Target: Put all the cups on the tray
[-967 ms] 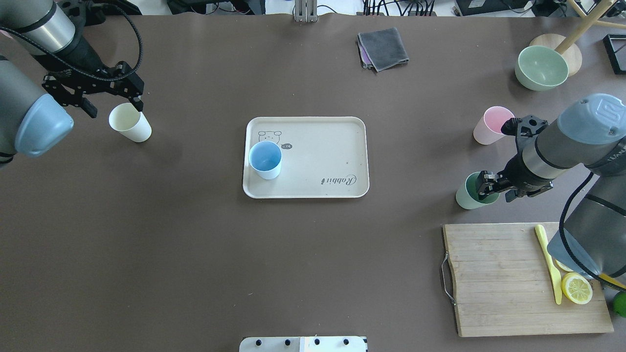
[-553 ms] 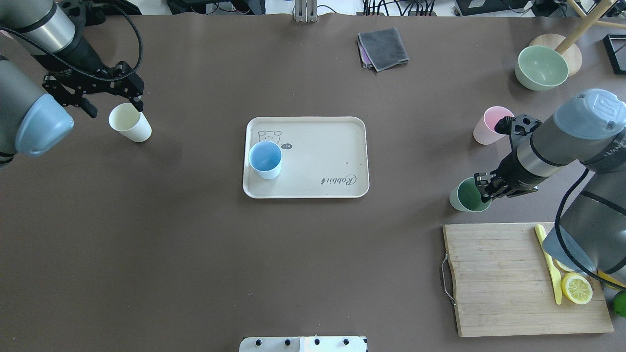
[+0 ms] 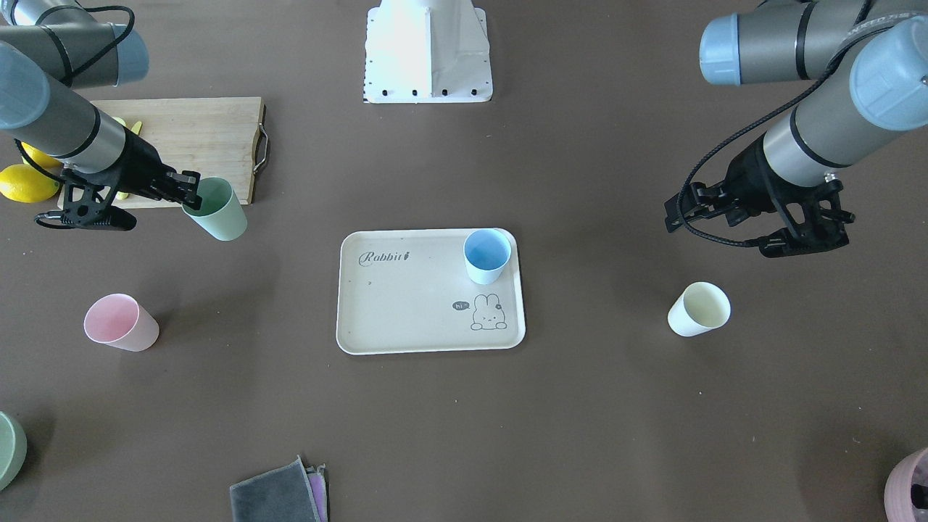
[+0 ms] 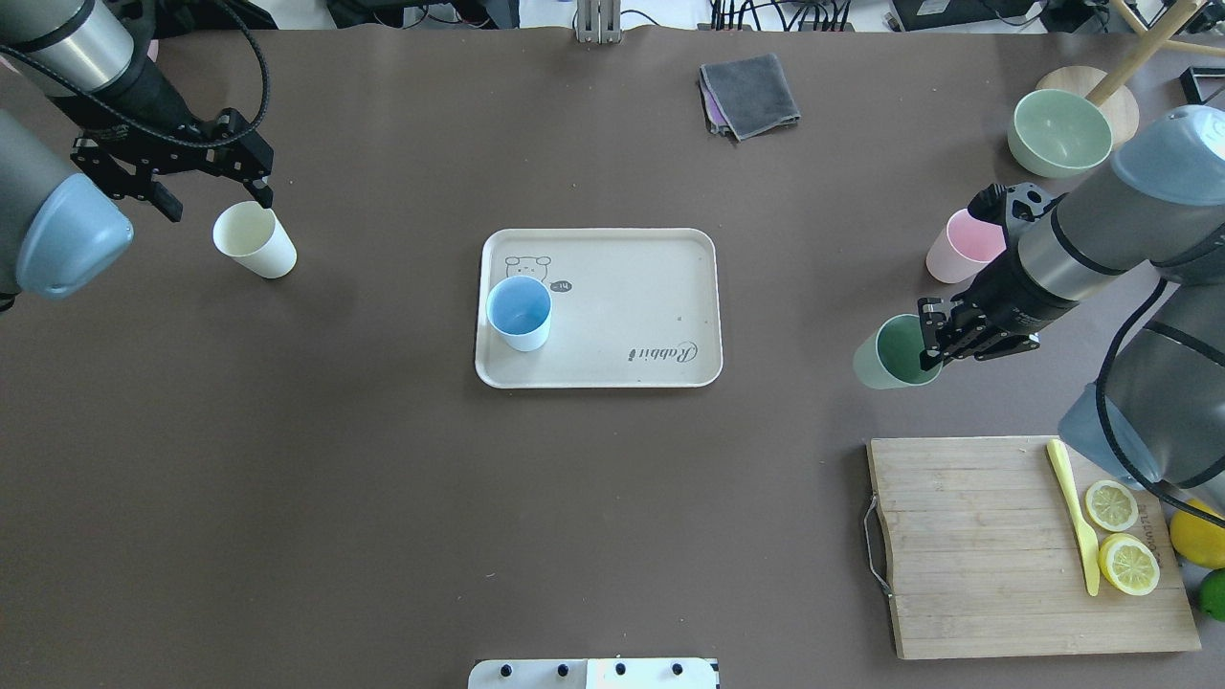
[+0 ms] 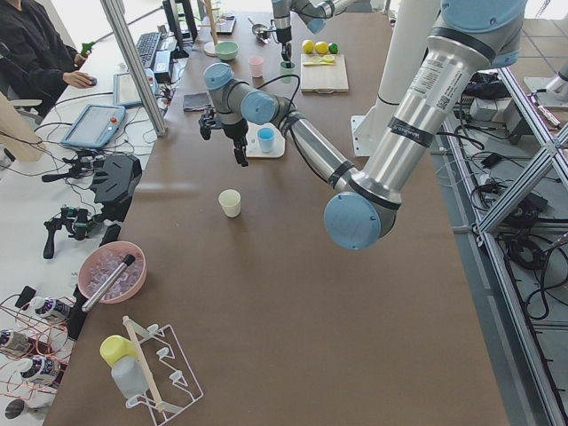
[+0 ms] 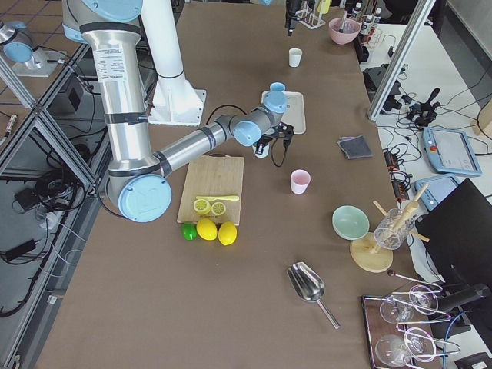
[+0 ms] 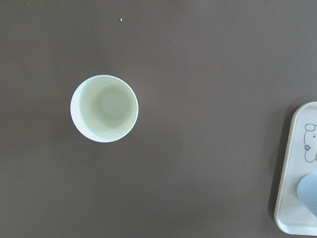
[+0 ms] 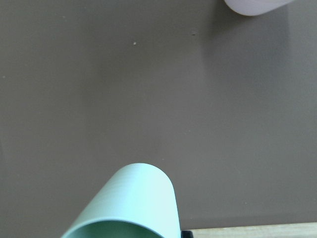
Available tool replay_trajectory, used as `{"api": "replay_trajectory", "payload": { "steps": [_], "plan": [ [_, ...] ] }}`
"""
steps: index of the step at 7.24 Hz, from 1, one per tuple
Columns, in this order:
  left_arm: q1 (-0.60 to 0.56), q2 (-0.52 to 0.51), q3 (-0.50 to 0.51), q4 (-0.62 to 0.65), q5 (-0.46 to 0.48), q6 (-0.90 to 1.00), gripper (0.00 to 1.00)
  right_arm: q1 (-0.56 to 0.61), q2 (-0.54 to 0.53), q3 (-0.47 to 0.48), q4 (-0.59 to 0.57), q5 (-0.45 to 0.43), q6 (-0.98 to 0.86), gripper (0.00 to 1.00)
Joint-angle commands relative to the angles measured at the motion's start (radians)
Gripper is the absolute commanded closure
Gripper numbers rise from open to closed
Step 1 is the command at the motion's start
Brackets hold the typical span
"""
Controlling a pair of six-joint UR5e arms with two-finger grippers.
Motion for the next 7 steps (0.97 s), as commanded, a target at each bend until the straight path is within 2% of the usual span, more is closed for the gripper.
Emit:
{"api": "replay_trajectory", "payload": {
  "steps": [1, 2, 3, 5, 7],
  "plan": [
    [-0.033, 0.026, 0.002, 0.002, 0.0, 0.081, 0.03, -0.067, 0.114, -0.027, 0.001, -0.046, 0.12, 1.0],
    [-0.062, 0.03, 0.008, 0.004, 0.0, 0.139, 0.03, -0.106, 0.157, -0.032, 0.0, -0.106, 0.166, 1.0],
    [-0.08, 0.039, 0.011, 0.019, 0.0, 0.184, 0.03, -0.129, 0.18, -0.036, 0.001, -0.12, 0.182, 1.0],
    [-0.132, 0.052, 0.024, 0.068, 0.0, 0.326, 0.03, -0.154, 0.273, -0.114, 0.003, -0.14, 0.226, 1.0],
    [-0.142, 0.053, 0.036, 0.074, 0.0, 0.345, 0.03, -0.184, 0.356, -0.203, 0.021, -0.192, 0.232, 1.0]
  ]
}}
